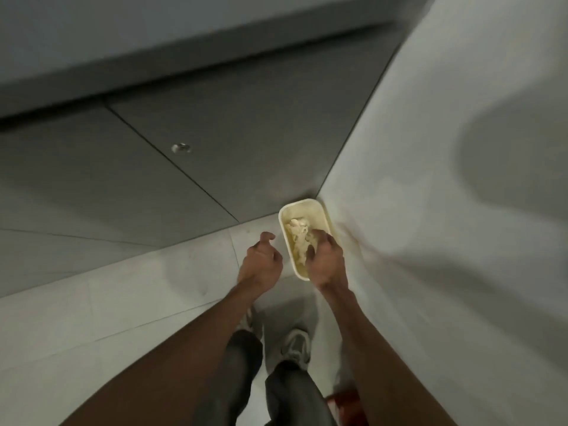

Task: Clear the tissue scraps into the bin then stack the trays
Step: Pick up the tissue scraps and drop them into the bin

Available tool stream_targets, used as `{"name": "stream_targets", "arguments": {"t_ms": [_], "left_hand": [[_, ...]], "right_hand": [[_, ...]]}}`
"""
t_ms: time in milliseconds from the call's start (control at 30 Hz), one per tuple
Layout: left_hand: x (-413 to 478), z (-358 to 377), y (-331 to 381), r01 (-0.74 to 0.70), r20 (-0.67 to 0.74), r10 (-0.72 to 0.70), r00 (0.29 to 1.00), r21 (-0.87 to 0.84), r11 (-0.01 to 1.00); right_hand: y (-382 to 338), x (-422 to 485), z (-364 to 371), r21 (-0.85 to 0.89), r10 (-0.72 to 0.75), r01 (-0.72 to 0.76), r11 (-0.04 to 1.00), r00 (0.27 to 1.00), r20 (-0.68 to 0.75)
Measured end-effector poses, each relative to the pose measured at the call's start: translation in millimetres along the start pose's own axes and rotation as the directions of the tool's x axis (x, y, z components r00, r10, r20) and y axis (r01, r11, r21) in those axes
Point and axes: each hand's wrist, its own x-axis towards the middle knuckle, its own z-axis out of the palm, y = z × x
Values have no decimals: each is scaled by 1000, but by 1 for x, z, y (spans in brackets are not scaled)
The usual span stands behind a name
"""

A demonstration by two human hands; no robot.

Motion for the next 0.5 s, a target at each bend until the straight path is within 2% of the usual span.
{"name": "stream_targets", "arguments": {"t_ms": [133, 267, 500], "left_hand": [[-80, -75, 33, -9, -54, 7, 999, -36, 999], [-157, -149, 55, -53, -146, 41, 988, -84, 995], [-265, -259, 67, -107, -283, 48, 958, -197, 974]], "right_hand": [[-69, -71, -81, 15, -10, 11, 1000, 1000, -29], [-137, -141, -153, 42, -83, 84, 996, 996, -17], [-249, -231, -231, 149, -201, 211, 966, 976, -79]]}}
